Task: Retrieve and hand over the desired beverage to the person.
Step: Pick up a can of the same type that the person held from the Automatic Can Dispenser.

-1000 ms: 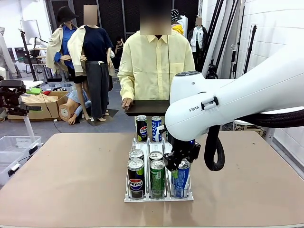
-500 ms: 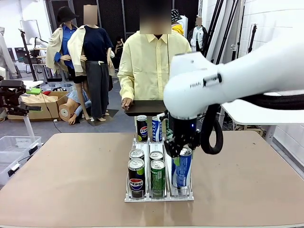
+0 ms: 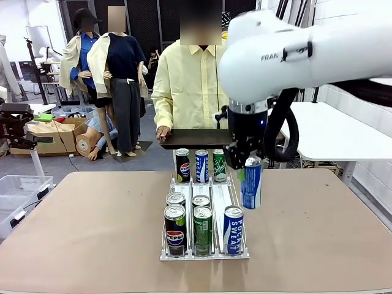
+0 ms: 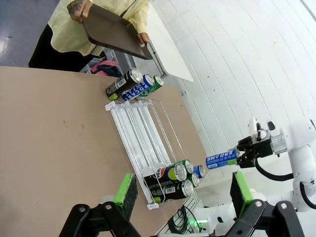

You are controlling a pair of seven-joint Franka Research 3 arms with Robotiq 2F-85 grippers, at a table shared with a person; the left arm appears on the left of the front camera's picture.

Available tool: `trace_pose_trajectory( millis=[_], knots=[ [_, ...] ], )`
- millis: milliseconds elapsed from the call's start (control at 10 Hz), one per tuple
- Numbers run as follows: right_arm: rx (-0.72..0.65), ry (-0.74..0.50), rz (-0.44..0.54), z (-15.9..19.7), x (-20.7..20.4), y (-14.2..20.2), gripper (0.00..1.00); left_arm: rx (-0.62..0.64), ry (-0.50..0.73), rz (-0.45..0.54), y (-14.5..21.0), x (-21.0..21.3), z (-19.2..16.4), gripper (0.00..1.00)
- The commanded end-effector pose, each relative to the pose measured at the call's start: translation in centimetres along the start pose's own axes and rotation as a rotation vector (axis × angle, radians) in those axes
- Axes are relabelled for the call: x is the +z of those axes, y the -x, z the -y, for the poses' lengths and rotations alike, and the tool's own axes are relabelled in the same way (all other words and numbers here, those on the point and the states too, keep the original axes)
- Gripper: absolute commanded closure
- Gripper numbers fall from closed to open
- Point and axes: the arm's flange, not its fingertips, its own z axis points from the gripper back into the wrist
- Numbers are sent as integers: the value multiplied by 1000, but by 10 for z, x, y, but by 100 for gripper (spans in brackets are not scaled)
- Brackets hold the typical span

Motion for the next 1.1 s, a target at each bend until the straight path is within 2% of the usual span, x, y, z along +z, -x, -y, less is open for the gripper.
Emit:
trace_pose_trajectory(
  millis=[0,200,500,700,1000],
  knots=[
    [6,28,49,9,22,4,91,-2,1,6,-1,1,1,0],
    [1,40,87,16,44,10,91,-2,1,6,-1,1,1,0],
    [40,43,46,29,45,6,91,-2,1,6,-1,1,1,0],
    [57,32,27,63,41,7,91,-2,1,6,-1,1,1,0],
    [9,-10,47,139,29,20,91,-2,1,6,-1,1,1,0]
  ],
)
